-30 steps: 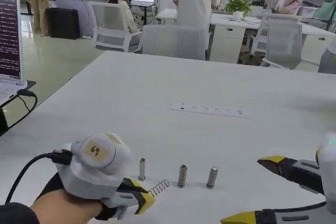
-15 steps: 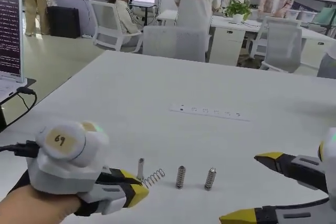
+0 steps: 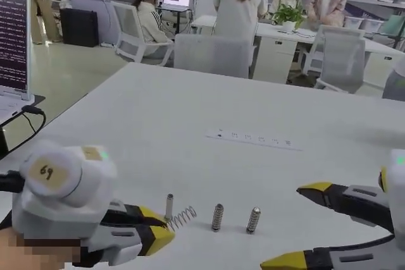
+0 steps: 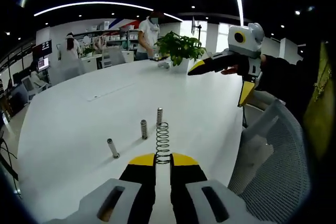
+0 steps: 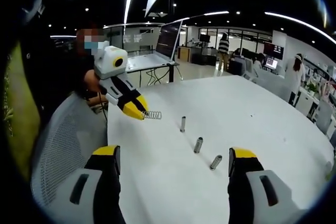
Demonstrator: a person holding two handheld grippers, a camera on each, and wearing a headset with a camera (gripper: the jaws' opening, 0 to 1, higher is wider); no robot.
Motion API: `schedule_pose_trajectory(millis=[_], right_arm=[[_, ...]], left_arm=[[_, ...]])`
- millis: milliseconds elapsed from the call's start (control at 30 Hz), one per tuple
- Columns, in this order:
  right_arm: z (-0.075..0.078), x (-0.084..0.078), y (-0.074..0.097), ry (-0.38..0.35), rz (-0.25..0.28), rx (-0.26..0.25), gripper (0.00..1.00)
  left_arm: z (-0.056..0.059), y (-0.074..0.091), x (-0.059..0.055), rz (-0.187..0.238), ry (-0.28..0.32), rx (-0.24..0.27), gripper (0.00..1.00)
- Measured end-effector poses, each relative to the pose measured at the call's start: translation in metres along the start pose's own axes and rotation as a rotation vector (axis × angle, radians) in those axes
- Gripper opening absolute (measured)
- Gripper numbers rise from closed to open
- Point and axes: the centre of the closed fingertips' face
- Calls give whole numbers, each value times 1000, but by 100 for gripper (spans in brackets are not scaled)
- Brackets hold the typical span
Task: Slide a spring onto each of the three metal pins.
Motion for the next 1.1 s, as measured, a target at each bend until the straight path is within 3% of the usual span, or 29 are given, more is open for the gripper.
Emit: schedule_pose_trajectory(millis=[700,1100], right_arm=[[-15,25,-36,89,-64,176,71],[-25,35,-51,112,-58,254,51]], left_arm=[[17,9,15,38,-54,-66,1],[25,13,24,66,-79,-94,1]])
Point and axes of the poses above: the centre of the closed fingertips' face, and the gripper's own axes: y roughly backward along the fingers, z roughly to its right, x roughly out of its top, and after that the axes turned 12 degrees about x, right-handed
